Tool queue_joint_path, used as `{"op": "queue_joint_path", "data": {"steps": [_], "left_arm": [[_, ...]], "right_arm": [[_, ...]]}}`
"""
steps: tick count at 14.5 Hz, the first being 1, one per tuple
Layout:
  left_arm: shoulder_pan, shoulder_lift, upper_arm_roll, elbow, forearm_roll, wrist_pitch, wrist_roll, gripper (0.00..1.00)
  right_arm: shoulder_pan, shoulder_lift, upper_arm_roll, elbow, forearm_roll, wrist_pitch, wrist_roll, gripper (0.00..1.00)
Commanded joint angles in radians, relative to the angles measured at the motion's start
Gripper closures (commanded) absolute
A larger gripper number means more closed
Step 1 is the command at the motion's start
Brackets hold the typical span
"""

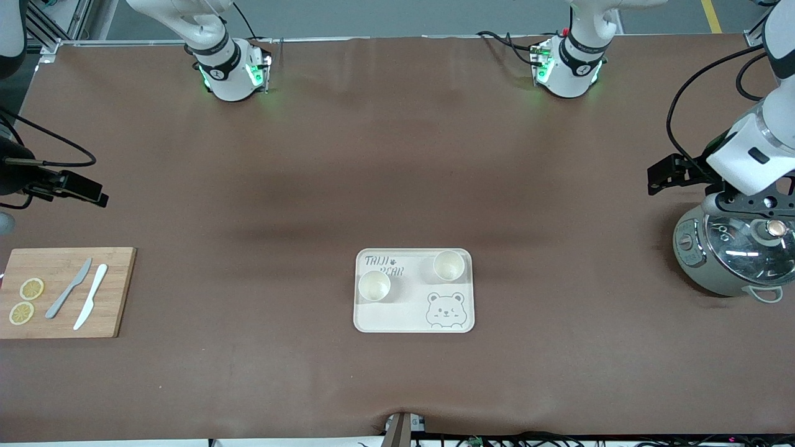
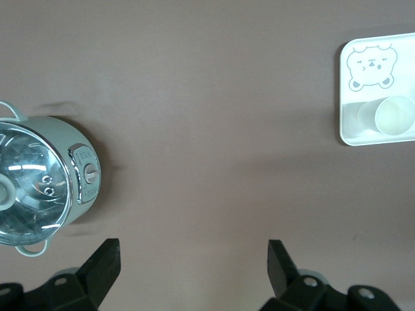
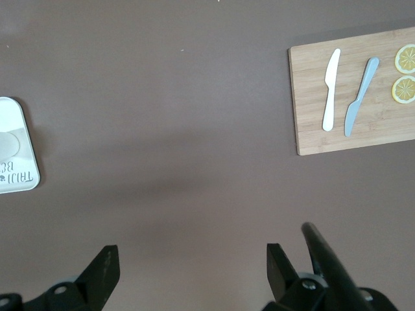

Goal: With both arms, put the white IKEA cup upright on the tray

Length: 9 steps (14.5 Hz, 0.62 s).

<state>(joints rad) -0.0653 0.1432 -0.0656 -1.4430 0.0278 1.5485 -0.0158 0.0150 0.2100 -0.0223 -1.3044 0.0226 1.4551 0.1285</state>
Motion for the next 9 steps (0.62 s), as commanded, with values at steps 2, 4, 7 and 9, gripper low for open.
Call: {"op": "queue_joint_path", "data": {"steps": [2,4,7,9], "left_arm": [[0.007,-0.008,0.004,-0.004,-0.003,-0.01,0.004,0.0],[0.007,-0.008,0.006,-0.002,-0.005,-0.01,0.005,0.0],[0.007,-0.008,0.006,-0.002,-0.005,-0.01,0.002,0.0],[0.007,-0.005,0.006,-0.002,-0.003,-0.008,0.0,0.0]], "right_arm": [[-0.01,-0.011,0.012,-0.012,0.003,0.007,-0.015,0.0],[-0.012,-0.009,0.01,-0.012,0.011,0.007,-0.015,0.0],[-0.05,-0.009,0.01,-0.012,0.011,0.004,-0.042,0.0],[-0.099,-0.011,0.01,-0.012,0.011,0.005,-0.122,0.0]]}}
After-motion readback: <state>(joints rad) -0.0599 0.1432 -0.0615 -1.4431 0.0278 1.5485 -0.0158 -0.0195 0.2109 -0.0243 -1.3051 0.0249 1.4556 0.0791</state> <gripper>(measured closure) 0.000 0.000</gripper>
